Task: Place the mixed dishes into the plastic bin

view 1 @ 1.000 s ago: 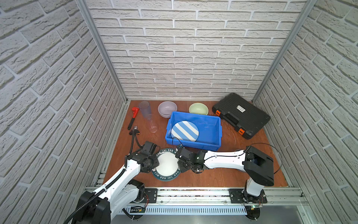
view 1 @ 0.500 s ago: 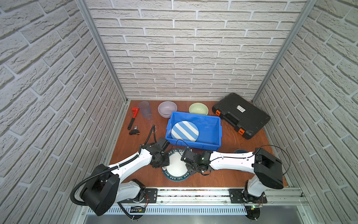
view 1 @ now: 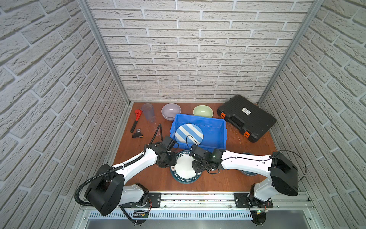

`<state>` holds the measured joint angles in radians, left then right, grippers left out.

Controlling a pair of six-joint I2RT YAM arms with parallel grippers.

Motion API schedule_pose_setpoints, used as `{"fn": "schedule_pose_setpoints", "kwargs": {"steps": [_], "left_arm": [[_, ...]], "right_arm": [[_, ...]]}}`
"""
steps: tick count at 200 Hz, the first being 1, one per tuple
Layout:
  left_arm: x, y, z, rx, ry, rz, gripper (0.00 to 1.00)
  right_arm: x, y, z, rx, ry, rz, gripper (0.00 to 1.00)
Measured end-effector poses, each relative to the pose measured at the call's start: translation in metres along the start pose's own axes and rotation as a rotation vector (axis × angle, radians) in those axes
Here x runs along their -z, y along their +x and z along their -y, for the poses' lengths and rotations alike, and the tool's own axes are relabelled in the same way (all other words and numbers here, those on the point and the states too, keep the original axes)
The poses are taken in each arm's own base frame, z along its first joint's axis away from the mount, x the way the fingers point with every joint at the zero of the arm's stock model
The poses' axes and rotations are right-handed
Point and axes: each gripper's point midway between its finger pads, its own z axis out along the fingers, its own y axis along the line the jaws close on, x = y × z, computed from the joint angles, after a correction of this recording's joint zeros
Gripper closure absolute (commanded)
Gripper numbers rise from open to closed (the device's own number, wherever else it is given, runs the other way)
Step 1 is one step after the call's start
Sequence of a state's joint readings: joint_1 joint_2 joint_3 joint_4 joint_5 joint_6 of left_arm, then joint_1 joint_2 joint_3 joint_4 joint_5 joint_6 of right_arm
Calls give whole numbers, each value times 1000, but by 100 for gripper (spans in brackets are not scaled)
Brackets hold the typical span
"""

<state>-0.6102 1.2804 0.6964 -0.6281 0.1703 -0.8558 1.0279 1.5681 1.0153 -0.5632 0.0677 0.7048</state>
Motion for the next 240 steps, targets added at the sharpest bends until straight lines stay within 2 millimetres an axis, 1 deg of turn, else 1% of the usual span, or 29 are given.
{"fn": "schedule_pose_setpoints", "kwargs": {"steps": [17, 44, 64, 85, 106, 140, 207, 240], "left_arm": [[-1, 0, 0, -4, -2, -2, 62], [-1, 0, -1, -9, -6, -2, 66], [-2, 0, -2, -14, -11, -4, 70], [-5, 2, -4, -19, -19, -17, 72], [-9, 4, -6, -23, -27, -27, 73], [-10, 4, -6, -27, -27, -30, 73], [-10, 4, -6, -27, -26, -31, 73], [-10, 4, -6, -27, -25, -31, 74]], "right_arm": [[3, -1, 5, -23, -8, 5, 58], [6, 4, 22, -94, -25, 13, 59], [1, 9, 41, -166, -35, 7, 61], [-4, 13, 53, -217, -45, -3, 62], [-7, 14, 51, -230, -77, -6, 63], [-11, 12, 45, -256, -126, 6, 68], [-12, 8, 40, -280, -163, 19, 70], [-13, 9, 39, -291, -177, 17, 72]]}}
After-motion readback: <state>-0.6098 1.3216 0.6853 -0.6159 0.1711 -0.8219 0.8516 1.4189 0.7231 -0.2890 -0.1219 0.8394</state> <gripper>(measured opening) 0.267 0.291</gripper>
